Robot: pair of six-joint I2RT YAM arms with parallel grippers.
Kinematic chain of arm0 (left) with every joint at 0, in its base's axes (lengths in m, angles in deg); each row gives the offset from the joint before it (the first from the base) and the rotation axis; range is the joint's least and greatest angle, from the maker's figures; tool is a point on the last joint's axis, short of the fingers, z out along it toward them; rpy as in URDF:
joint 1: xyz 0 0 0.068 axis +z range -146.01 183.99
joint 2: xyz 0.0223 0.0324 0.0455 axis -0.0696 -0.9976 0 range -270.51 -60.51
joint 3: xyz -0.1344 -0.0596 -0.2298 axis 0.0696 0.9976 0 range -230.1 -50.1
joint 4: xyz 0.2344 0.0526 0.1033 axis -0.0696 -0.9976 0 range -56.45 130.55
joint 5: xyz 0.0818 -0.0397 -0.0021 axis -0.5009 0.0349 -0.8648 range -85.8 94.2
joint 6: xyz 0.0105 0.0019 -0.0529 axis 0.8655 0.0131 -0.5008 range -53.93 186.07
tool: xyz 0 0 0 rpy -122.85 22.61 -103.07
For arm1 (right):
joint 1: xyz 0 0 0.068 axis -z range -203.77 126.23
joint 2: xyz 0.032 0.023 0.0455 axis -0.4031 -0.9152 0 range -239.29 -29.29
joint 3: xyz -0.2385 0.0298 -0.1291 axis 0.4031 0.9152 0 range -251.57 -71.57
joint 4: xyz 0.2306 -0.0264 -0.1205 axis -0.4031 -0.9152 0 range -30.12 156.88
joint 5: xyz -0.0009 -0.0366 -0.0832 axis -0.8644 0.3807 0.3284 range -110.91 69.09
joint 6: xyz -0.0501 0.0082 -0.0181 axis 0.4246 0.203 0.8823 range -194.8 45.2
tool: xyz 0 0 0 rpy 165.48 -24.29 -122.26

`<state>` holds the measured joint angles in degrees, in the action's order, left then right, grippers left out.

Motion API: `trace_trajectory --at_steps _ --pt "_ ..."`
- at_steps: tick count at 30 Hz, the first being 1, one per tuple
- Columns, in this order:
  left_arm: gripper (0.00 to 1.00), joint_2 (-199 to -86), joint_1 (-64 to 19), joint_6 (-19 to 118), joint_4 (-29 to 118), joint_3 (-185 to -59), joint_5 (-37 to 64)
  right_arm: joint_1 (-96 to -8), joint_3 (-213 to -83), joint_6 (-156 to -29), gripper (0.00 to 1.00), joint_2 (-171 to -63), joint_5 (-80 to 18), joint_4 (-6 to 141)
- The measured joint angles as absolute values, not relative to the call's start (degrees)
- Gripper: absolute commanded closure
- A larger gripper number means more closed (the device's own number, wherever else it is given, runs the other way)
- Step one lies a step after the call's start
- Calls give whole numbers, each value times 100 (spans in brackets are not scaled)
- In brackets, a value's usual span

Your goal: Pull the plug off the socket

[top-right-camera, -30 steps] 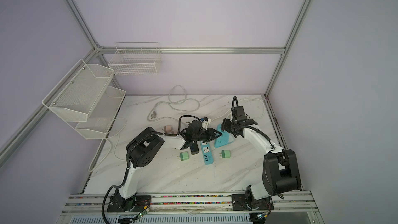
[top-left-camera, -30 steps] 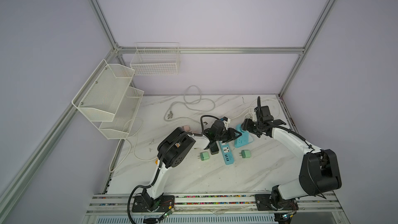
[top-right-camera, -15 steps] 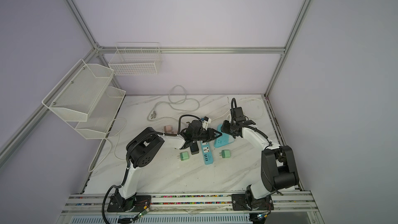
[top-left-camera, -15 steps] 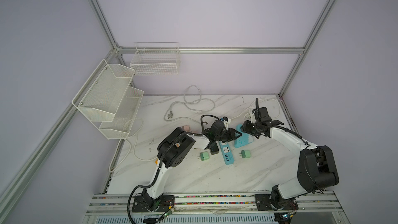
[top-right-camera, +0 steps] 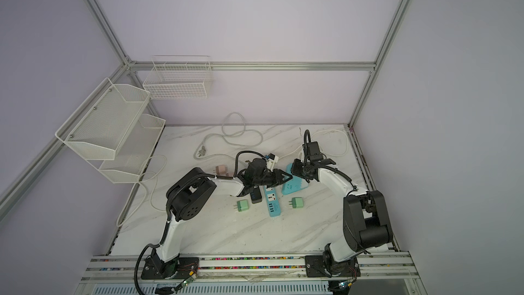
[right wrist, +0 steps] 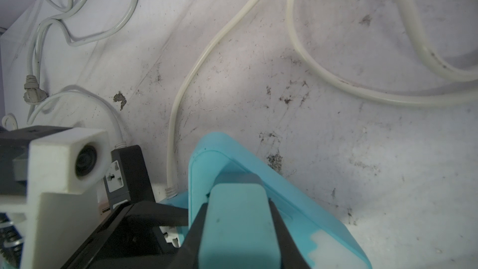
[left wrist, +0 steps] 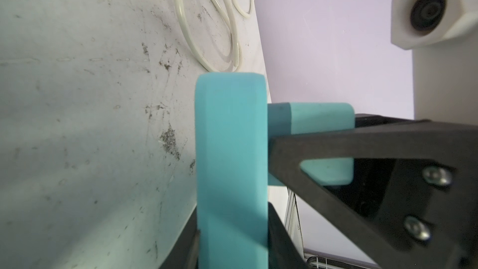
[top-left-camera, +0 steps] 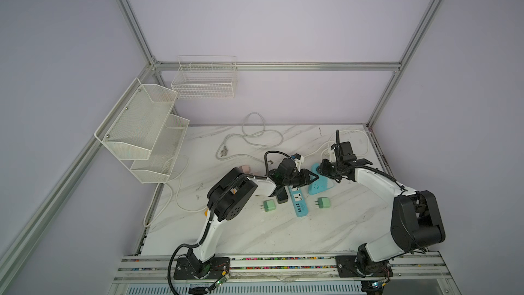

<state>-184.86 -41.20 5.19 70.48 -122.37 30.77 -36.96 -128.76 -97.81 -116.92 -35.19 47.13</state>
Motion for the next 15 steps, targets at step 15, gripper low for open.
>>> trace_trajectory --at_steps 15 --pt "100 -18486 -4181 517 7201 -12237 3040 -4019 -12931 -10021 87 -11491 -2857 4497"
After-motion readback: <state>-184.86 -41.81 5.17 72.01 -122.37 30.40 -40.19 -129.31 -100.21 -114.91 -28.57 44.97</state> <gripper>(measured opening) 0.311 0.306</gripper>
